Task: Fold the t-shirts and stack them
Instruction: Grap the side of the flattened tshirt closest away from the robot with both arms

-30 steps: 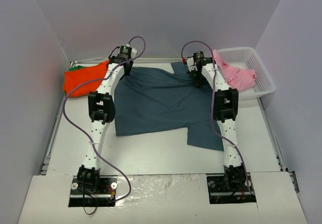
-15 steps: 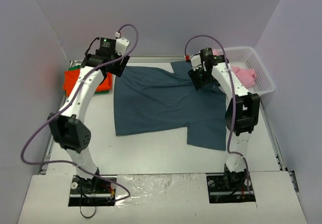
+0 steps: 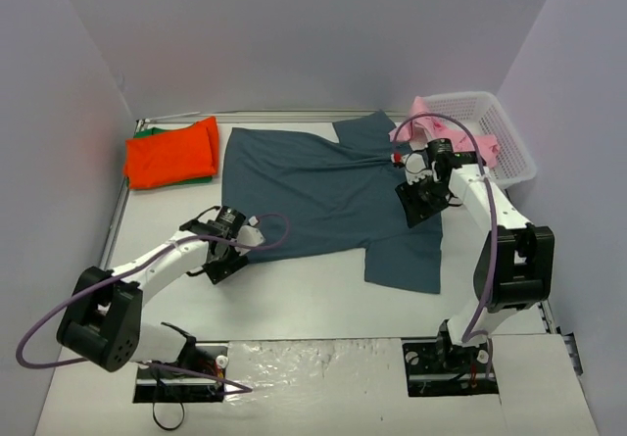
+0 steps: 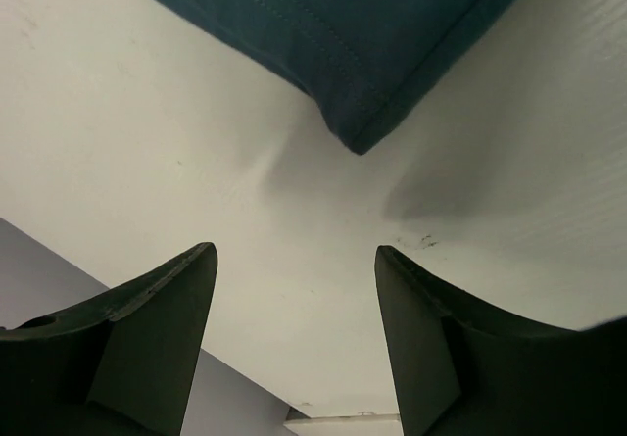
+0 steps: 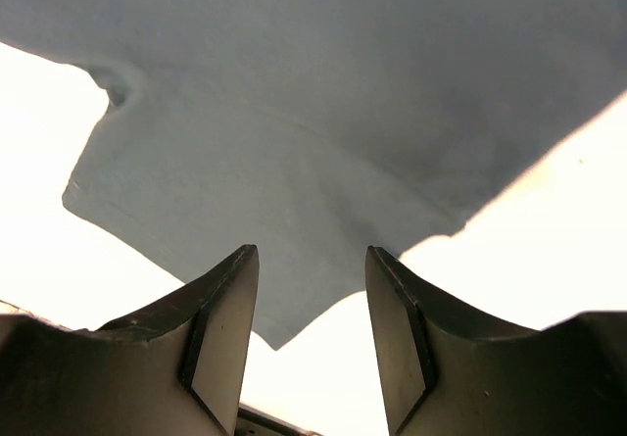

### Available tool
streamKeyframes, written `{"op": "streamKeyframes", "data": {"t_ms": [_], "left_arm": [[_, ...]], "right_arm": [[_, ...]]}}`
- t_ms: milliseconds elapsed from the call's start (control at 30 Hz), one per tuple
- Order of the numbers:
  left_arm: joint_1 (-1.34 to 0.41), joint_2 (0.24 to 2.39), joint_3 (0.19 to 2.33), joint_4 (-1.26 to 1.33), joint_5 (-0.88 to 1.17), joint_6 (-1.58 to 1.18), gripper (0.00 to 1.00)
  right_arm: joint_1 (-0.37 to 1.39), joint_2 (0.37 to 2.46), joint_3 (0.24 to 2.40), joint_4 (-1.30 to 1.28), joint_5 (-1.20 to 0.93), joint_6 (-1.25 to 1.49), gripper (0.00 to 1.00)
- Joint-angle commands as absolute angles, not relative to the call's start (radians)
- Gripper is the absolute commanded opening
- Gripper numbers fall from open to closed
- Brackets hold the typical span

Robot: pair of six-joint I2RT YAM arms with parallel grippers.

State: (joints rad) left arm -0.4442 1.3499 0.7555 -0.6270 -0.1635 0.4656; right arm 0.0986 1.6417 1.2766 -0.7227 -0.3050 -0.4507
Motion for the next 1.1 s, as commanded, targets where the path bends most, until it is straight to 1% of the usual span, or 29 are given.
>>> {"op": "streamKeyframes", "data": {"t_ms": [0, 167, 633, 933, 1067], "left_arm": [[-0.44, 1.241, 0.752, -0.503, -0.207, 0.489, 0.64], [-0.443, 1.203, 0.724, -0.465, -0.195, 0.488, 0.64], [-0.492, 1.2, 0.739, -0.489, -0.031, 0.508, 0.64], [-0.503, 1.284, 0.718, -0.443, -0.043, 0.508, 0.64], [-0.511, 1.318, 0.716, -0.416, -0.069, 0.503, 0.6]], "right_arm": [[0.077, 1.568, 1.244, -0.713, -0.348, -0.448, 0.44], [0.066, 1.552, 1.204, -0.684, -0.354, -0.407, 0.45], [0.025, 1.545, 1.16, -0.641, -0.336, -0.379, 0.45], [0.009, 1.539, 1.14, -0.627, -0.341, -0.374, 0.45], [0.006, 1.534, 1.135, -0.624, -0.341, -0.374, 0.45]]}}
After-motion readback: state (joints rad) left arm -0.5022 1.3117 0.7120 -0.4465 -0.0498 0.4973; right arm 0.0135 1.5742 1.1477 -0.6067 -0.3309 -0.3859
